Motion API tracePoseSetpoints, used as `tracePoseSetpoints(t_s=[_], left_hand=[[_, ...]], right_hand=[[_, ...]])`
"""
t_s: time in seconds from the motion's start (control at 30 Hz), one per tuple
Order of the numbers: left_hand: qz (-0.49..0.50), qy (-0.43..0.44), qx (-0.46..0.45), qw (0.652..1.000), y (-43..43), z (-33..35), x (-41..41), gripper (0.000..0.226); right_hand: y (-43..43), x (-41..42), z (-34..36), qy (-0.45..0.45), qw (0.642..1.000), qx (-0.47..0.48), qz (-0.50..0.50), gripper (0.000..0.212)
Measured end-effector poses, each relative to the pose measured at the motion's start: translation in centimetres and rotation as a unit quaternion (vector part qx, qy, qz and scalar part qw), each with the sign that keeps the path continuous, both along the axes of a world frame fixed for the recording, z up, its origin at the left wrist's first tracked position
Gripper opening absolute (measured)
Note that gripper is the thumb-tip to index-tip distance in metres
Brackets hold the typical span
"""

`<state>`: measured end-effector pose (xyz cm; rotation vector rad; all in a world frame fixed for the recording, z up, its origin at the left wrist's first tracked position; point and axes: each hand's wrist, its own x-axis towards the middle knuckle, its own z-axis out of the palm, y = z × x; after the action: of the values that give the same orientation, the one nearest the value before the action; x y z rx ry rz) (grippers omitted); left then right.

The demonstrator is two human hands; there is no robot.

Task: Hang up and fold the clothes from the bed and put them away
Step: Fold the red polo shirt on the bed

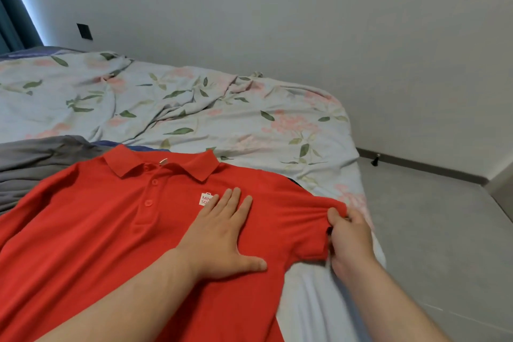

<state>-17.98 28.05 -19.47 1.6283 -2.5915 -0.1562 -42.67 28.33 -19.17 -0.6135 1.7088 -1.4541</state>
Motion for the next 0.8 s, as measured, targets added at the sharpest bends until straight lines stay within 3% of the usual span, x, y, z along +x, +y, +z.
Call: tracePoseSetpoints(t_s=[0.07,0.17,0.23,0.3,0.4,0.5,0.63,0.7,0.73,0.8], left_hand=[[0.01,-0.011,0.005,1.0,-0.1,0.2,-0.3,0.128],[0.035,0.032,-0.027,0.999,-1.5,1.3,-1.5,0.118],[0.031,0.064,-0.024,0.997,-2.8,1.6,-3.0,0.108],[0.006,0.022,0.007,1.0,-3.5,1.0,-4.5,0.104],[0.003,-0.009,0.014,1.0,-3.7,-0.7,-5.2,0.106],[0.003,0.075,0.024,0.997,-4.2,-1.0,-4.4,0.084],[0.02,0.22,0.07,0.973,-4.5,-0.2,-3.7,0.058],[0.082,0.37,0.141,0.915,-4.4,0.9,-3.6,0.051],[0.131,0.489,0.186,0.842,-4.3,1.9,-3.2,0.044],[0.214,0.708,0.231,0.632,-4.2,4.6,-1.5,0.029]], right_hand=[[0.0,0.3,-1.1,0.108,0.993,0.032,0.025,0.018],[0.9,1.2,-1.5,0.142,0.989,0.028,0.01,0.035],[1.0,0.9,-1.6,0.11,0.993,0.034,0.023,0.053],[1.3,0.8,-1.4,0.021,0.996,0.033,0.077,0.067],[1.8,1.7,-0.8,-0.063,0.984,0.03,0.165,0.048],[1.8,3.3,-0.6,0.005,0.986,0.035,0.165,0.033],[2.4,5.1,1.2,-0.141,0.982,-0.057,0.116,0.043],[2.6,6.1,2.7,-0.073,0.979,-0.115,0.154,0.052],[2.7,6.6,3.5,0.009,0.973,-0.129,0.192,0.059],[3.2,8.7,5.4,0.211,0.929,-0.126,0.277,0.077]])
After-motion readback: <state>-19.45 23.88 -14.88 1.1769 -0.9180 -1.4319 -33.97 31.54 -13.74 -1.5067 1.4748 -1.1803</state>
